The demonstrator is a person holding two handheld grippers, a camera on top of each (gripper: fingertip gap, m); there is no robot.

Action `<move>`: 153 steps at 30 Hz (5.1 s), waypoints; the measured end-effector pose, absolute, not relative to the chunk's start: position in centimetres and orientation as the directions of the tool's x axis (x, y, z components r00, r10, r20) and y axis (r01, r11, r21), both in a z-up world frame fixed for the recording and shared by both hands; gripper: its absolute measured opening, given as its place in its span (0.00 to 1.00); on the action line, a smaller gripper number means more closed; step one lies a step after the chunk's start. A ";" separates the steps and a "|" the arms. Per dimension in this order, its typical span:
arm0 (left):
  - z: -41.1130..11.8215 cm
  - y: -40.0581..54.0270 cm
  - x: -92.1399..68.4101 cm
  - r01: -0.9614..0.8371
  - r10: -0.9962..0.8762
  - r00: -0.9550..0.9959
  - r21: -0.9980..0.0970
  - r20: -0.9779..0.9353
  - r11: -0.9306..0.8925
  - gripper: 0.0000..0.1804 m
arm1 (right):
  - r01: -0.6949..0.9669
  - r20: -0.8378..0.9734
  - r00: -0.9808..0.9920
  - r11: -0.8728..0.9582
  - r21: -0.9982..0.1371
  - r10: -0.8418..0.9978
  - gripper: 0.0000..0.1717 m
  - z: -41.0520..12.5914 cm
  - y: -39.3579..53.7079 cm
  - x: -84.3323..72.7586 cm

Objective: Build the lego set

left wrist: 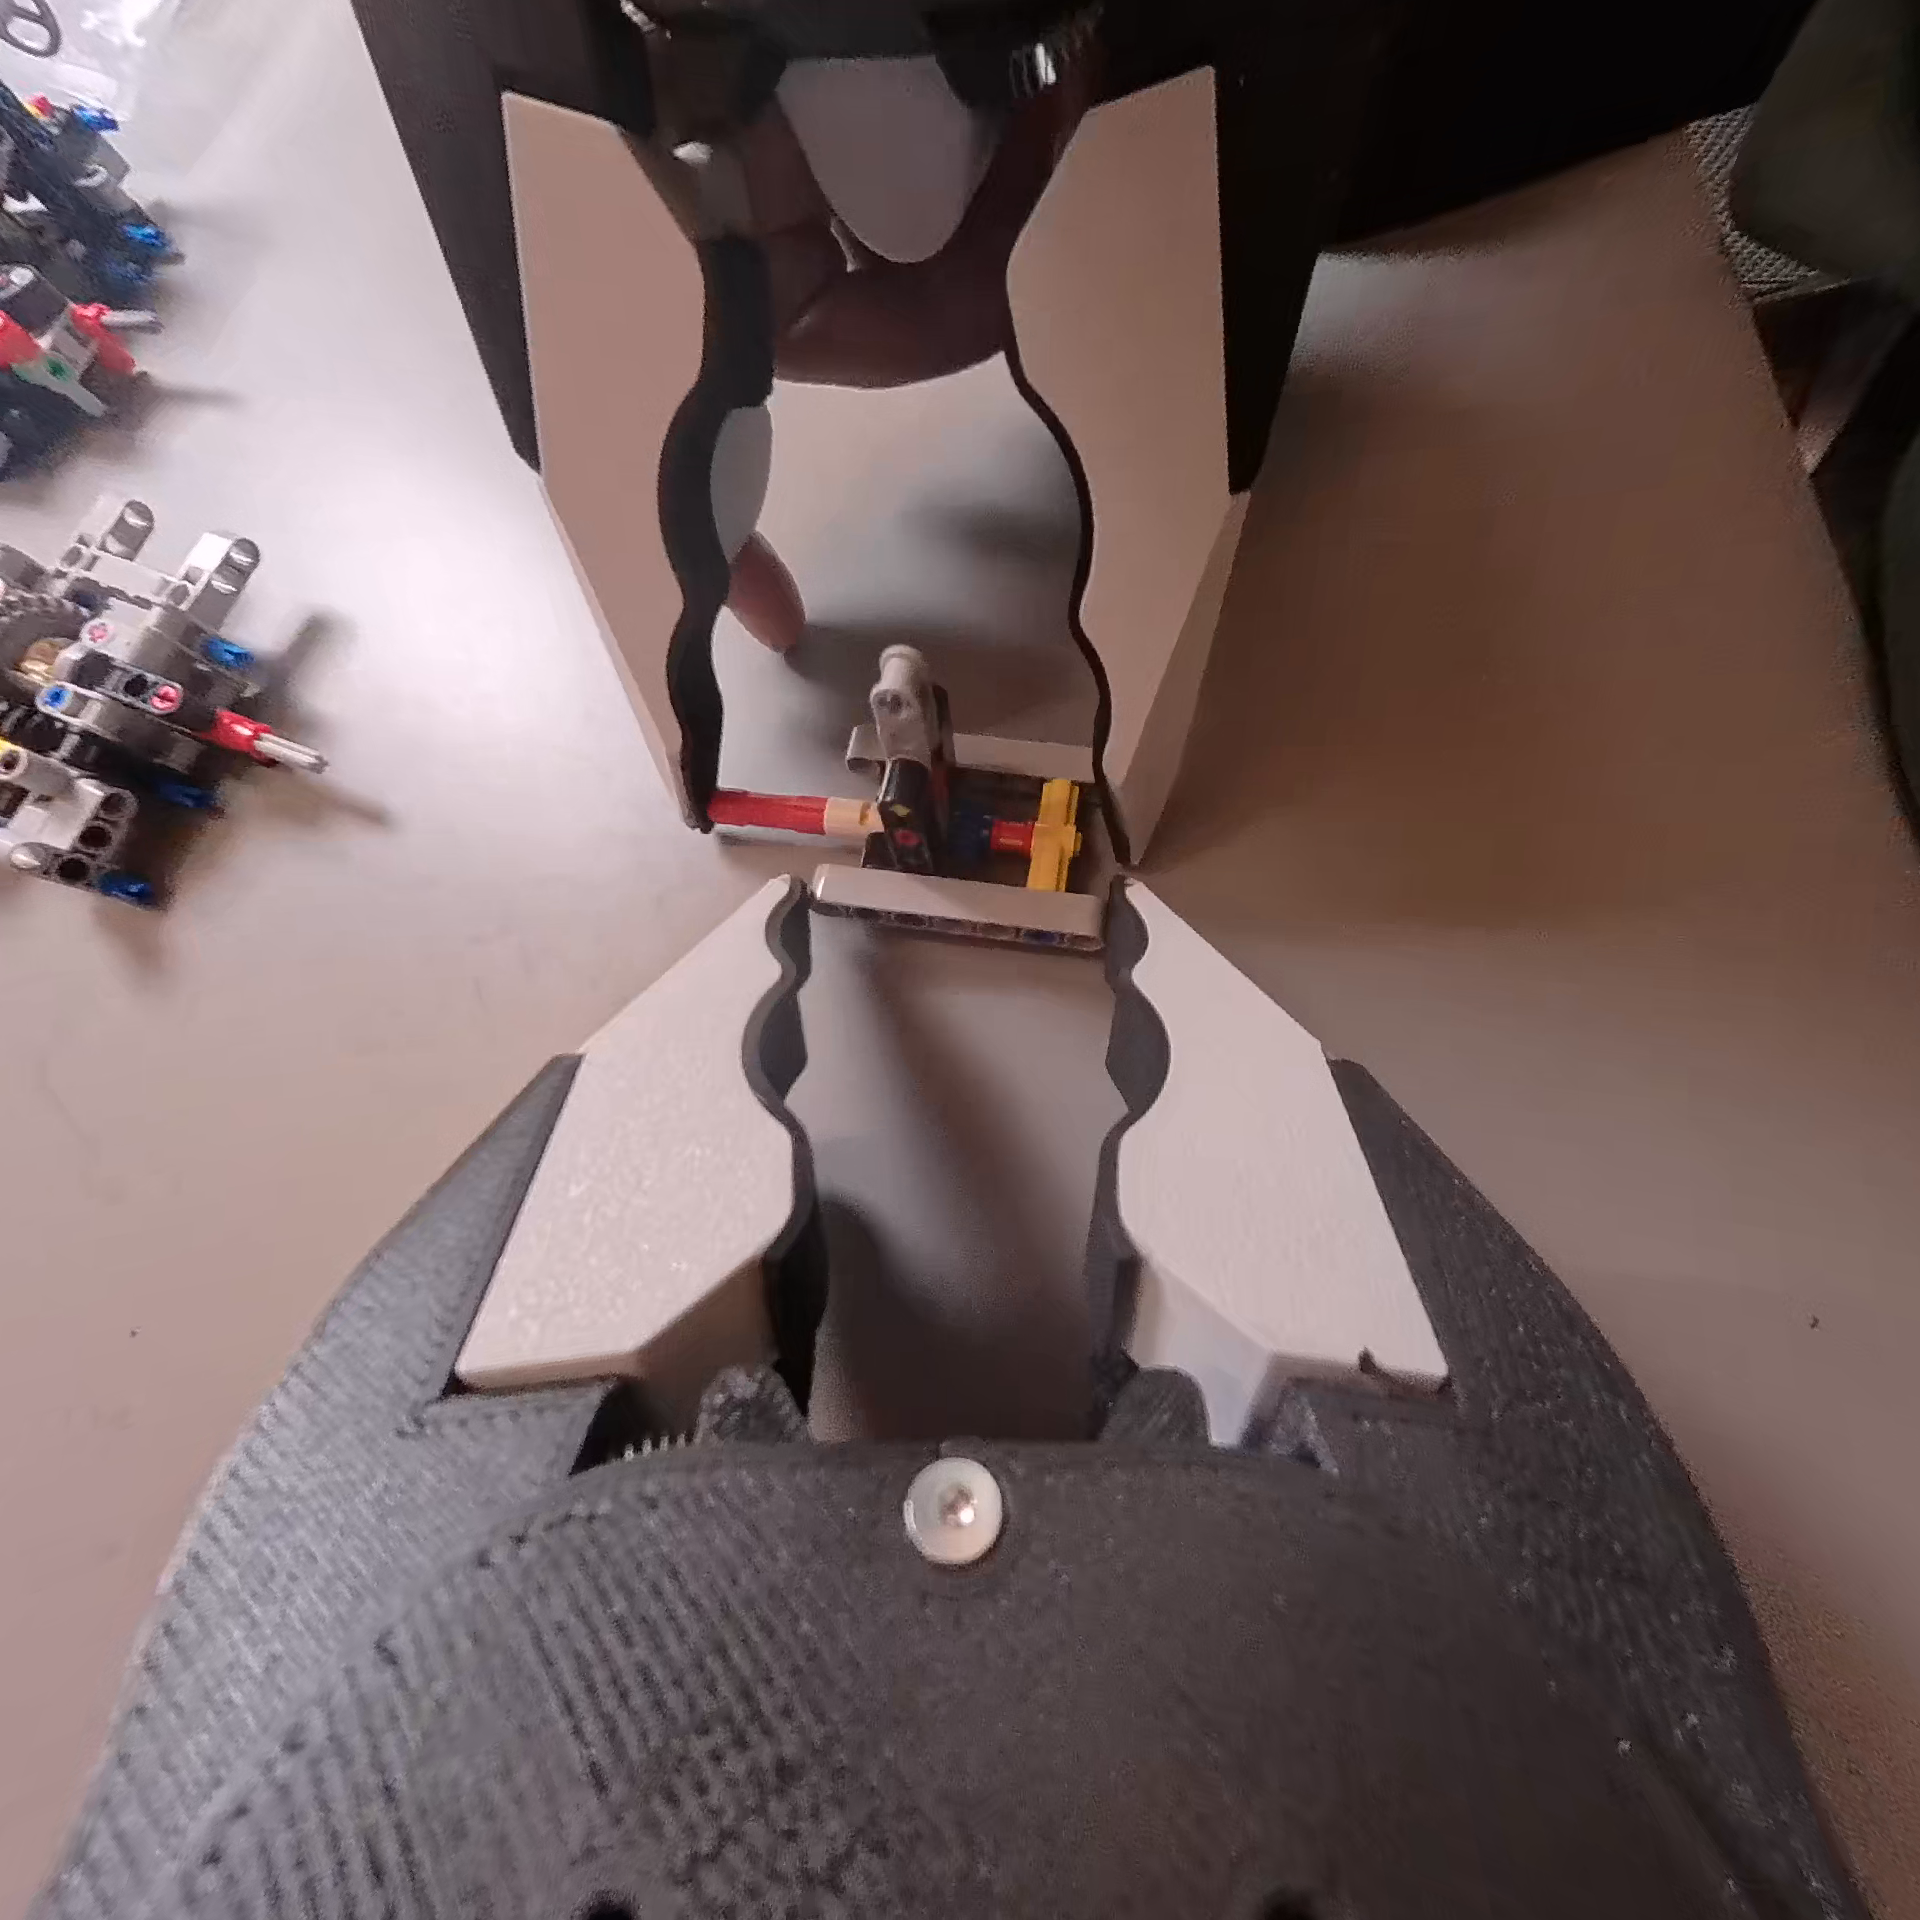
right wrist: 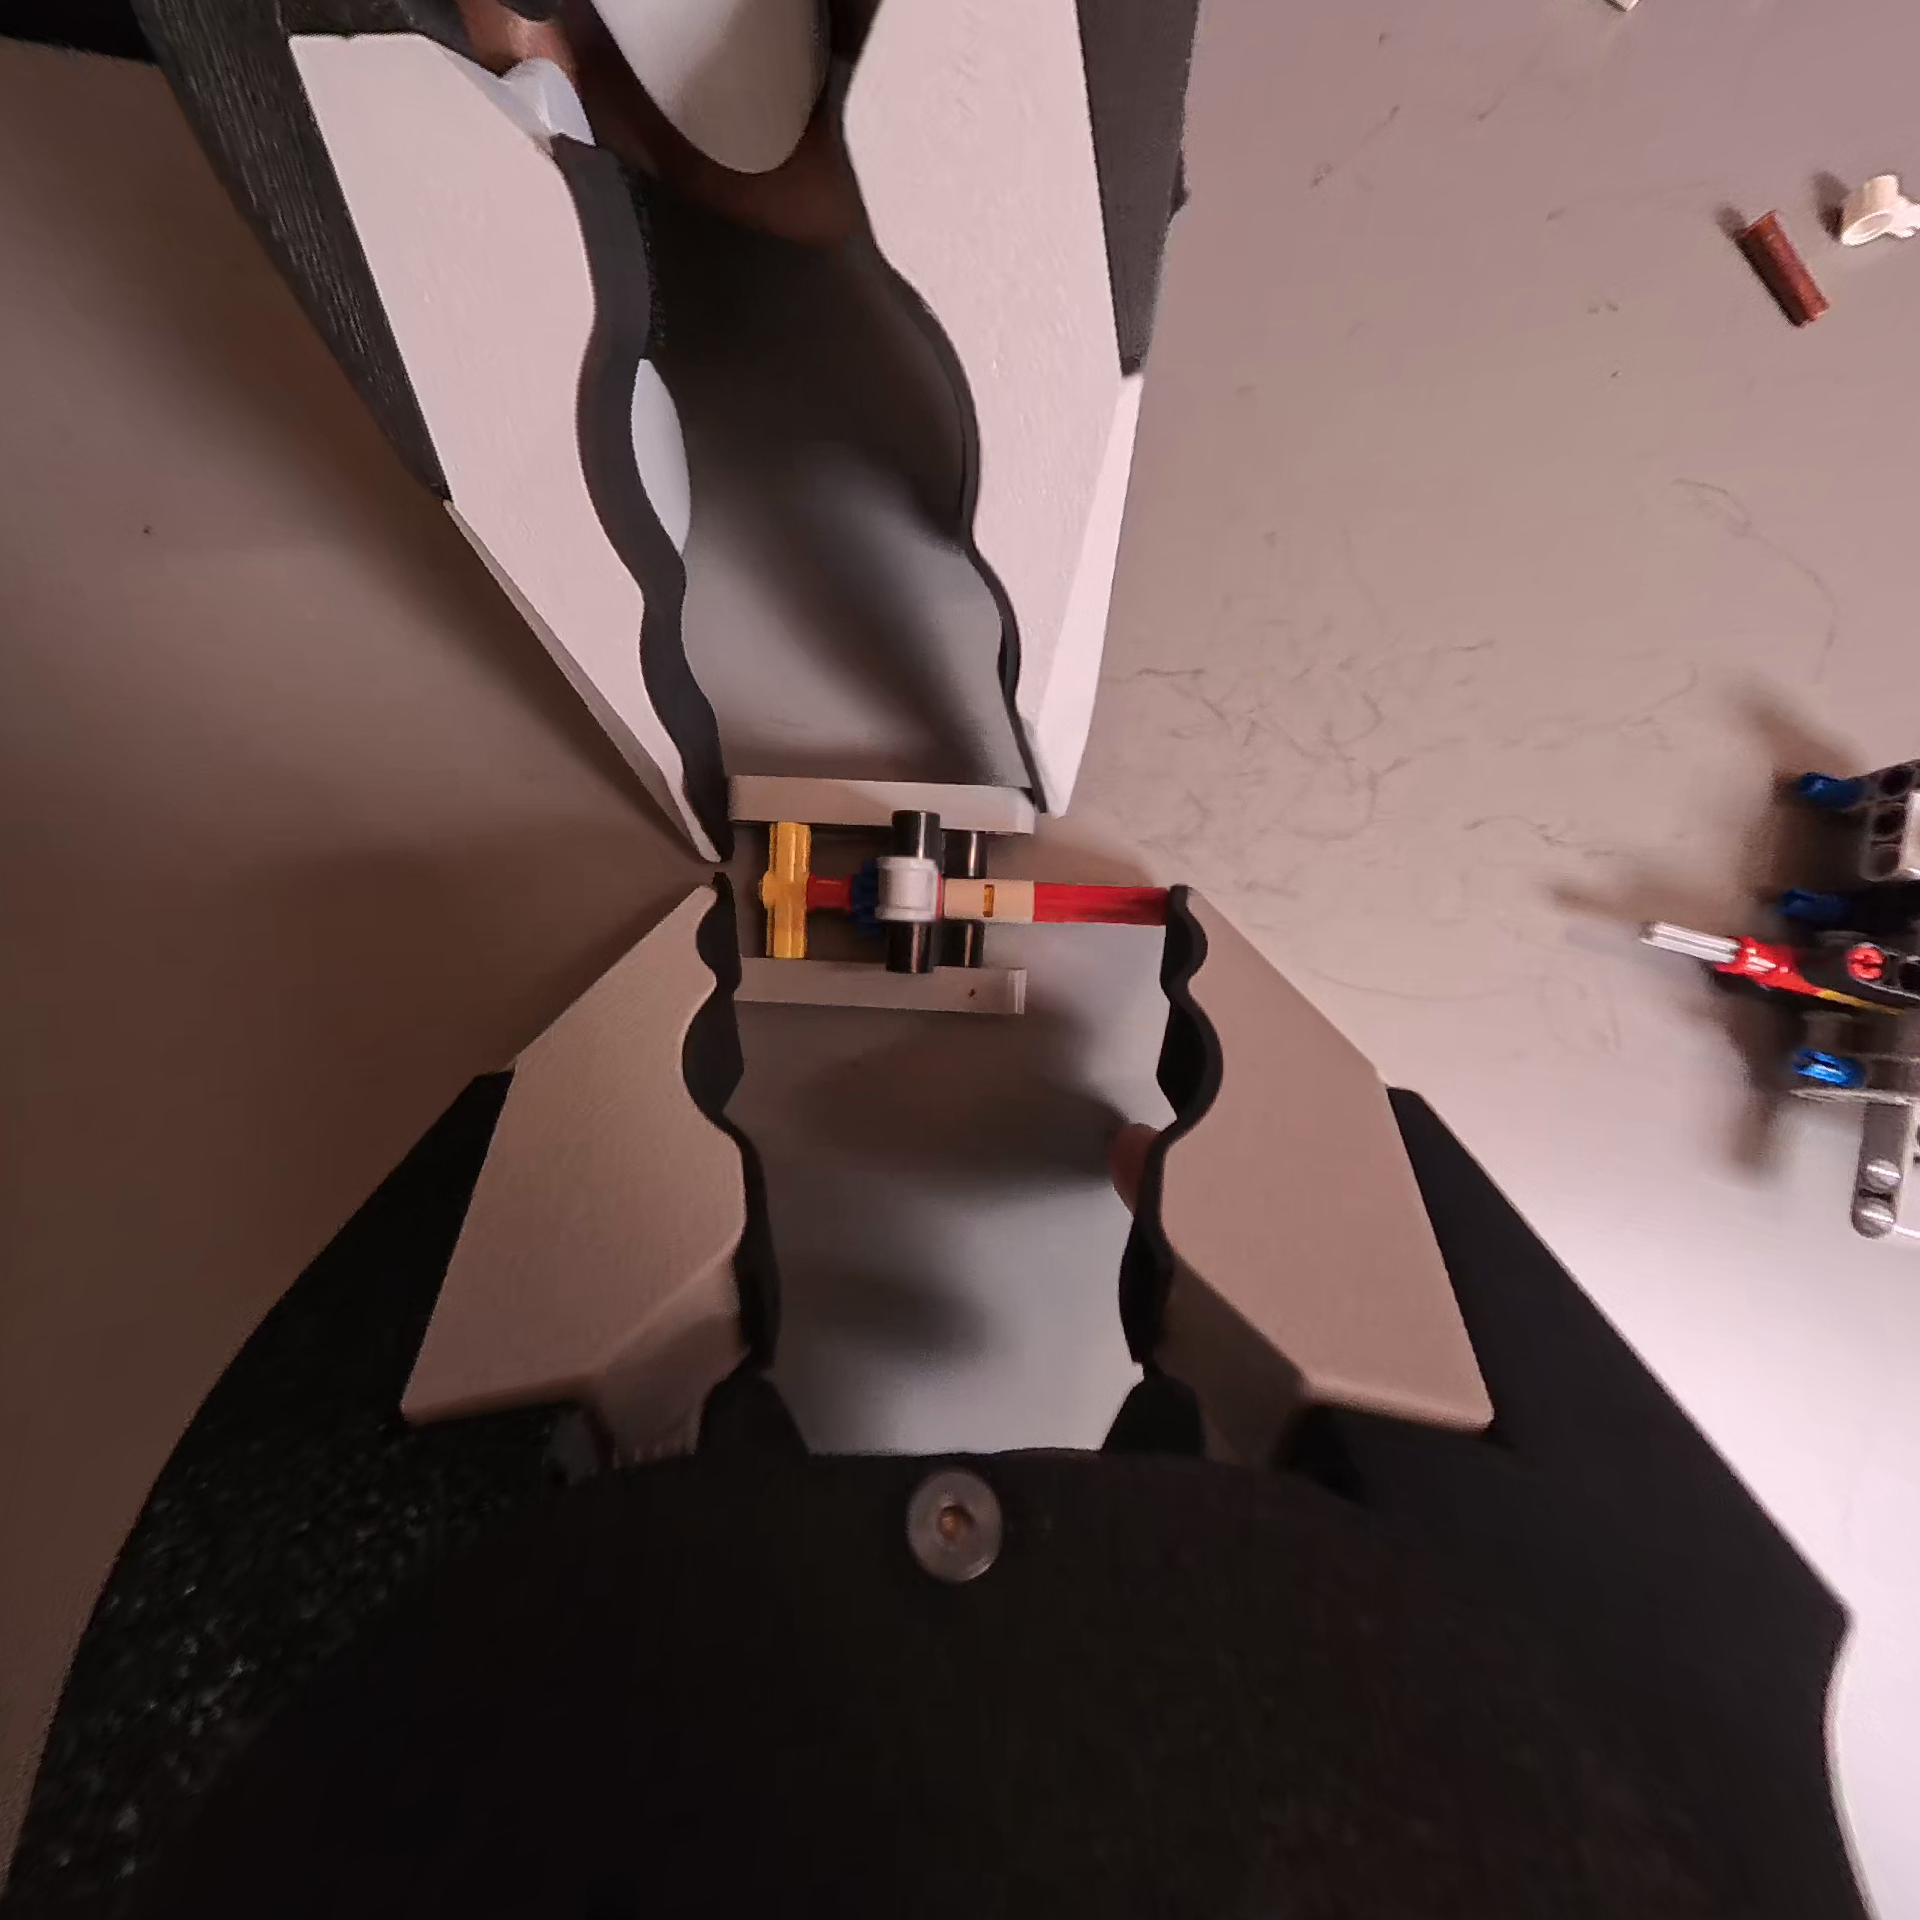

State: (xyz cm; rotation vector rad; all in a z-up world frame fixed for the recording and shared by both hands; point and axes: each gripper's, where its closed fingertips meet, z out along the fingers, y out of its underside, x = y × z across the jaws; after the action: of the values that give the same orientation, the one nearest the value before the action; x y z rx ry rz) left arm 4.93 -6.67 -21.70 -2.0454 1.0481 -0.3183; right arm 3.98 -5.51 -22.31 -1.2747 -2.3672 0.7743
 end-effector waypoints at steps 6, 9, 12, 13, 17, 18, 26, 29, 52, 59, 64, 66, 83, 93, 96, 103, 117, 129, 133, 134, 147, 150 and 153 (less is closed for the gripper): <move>-21.6 -6.4 5.0 -0.578 -0.761 0.629 -0.749 -0.157 -0.324 0.31 | 0.623 0.055 -0.550 0.454 -0.636 0.833 0.44 -22.2 -5.1 3.8; -21.6 -6.3 4.9 -0.572 -0.757 0.635 -0.751 -0.152 -0.329 0.31 | 0.624 0.050 -0.548 0.447 -0.641 0.835 0.44 -22.2 -5.0 3.7; -21.6 -6.3 4.9 -0.567 -0.754 0.640 -0.753 -0.147 -0.334 0.31 | 0.626 0.045 -0.549 0.446 -0.639 0.835 0.44 -22.3 -4.9 3.7; -21.6 -6.3 4.9 -0.565 -0.754 0.641 -0.754 -0.144 -0.336 0.31 | 0.624 0.047 -0.552 0.449 -0.639 0.833 0.44 -22.2 -4.9 3.8; -21.7 -6.4 5.0 -0.556 -0.758 0.640 -0.758 -0.127 -0.342 0.31 | 0.624 0.044 -0.562 0.458 -0.633 0.826 0.43 -22.3 -5.1 3.9; -21.7 -6.4 5.0 -0.553 -0.759 0.639 -0.759 -0.121 -0.344 0.31 | 0.627 0.041 -0.562 0.458 -0.631 0.826 0.43 -22.3 -5.1 3.9; -21.8 -6.5 5.1 -0.538 -0.757 0.646 -0.760 -0.094 -0.365 0.31 | 0.645 0.022 -0.559 0.451 -0.616 0.829 0.43 -22.4 -5.2 4.0; -21.8 -6.5 5.1 -0.536 -0.755 0.650 -0.758 -0.089 -0.372 0.31 | 0.648 0.017 -0.561 0.452 -0.613 0.828 0.43 -22.4 -5.2 4.0; -22.0 -6.4 5.0 -0.505 -0.729 0.683 -0.750 -0.045 -0.427 0.31 | 0.611 0.091 -0.532 0.456 -0.647 0.842 0.43 -22.0 -5.1 3.9; -22.0 -6.4 5.0 -0.506 -0.730 0.682 -0.746 -0.039 -0.433 0.31 | 0.618 0.073 -0.544 0.457 -0.640 0.836 0.42 -22.1 -5.1 3.8; -22.0 -6.4 5.0 -0.509 -0.734 0.678 -0.746 -0.040 -0.430 0.31 | 0.622 0.060 -0.543 0.449 -0.641 0.837 0.42 -22.2 -5.1 3.8; -22.0 -6.5 5.0 -0.511 -0.736 0.676 -0.745 -0.040 -0.428 0.31 | 0.622 0.054 -0.545 0.447 -0.643 0.837 0.42 -22.2 -5.1 3.8; -22.1 -6.3 4.8 -0.486 -0.694 0.720 -0.727 -0.017 -0.486 0.31 | 0.661 0.088 -0.435 0.385 -0.644 0.896 0.39 -22.0 -4.6 4.6; -22.1 -6.2 4.7 -0.482 -0.681 0.732 -0.726 -0.025 -0.491 0.31 | 0.679 0.058 -0.397 0.335 -0.653 0.916 0.29 -22.1 -4.9 4.9; -22.1 -6.2 4.7 -0.483 -0.682 0.731 -0.726 -0.025 -0.490 0.31 | 0.687 0.048 -0.382 0.318 -0.654 0.923 0.29 -22.1 -4.9 5.0; -22.1 -6.2 4.7 -0.478 -0.675 0.737 -0.723 -0.021 -0.499 0.31 | 0.702 0.033 -0.356 0.291 -0.650 0.934 0.29 -22.1 -4.9 5.0; -22.1 -6.1 4.5 -0.438 -0.606 0.795 -0.723 -0.034 -0.534 0.31 | 0.714 0.046 -0.260 0.224 -0.663 0.964 0.22 -22.0 -5.0 5.3; -22.1 -6.1 4.6 -0.447 -0.604 0.795 -0.723 -0.050 -0.527 0.31 | 0.722 0.020 -0.236 0.189 -0.665 0.971 0.23 -22.0 -5.0 5.2; -22.0 -6.1 4.7 -0.454 -0.607 0.793 -0.723 -0.061 -0.521 0.31 | 0.725 0.014 -0.230 0.181 -0.664 0.973 0.23 -22.0 -5.0 5.2; -22.0 -6.1 4.7 -0.456 -0.607 0.792 -0.723 -0.063 -0.519 0.31 | 0.725 0.015 -0.231 0.183 -0.664 0.973 0.23 -22.0 -5.0 5.2; -22.1 -6.1 4.4 -0.447 -0.641 0.767 -0.737 -0.023 -0.508 0.31 | 0.573 0.092 -0.435 0.354 -0.739 0.896 0.44 -21.0 -5.3 6.0; -22.0 -6.4 4.6 -0.472 -0.682 0.730 -0.747 -0.033 -0.469 0.31 | 0.550 0.138 -0.510 0.445 -0.706 0.849 0.47 -21.3 -5.2 6.0; -21.9 -6.5 4.7 -0.504 -0.727 0.684 -0.764 -0.067 -0.403 0.31 | 0.542 0.141 -0.571 0.500 -0.676 0.809 0.45 -21.7 -5.3 5.7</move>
State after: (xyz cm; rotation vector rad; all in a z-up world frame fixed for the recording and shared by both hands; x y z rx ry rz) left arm 4.65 -6.50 -21.89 -2.0900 0.9423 -0.3526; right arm 5.71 -5.26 -21.75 -1.1137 -2.3031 0.8126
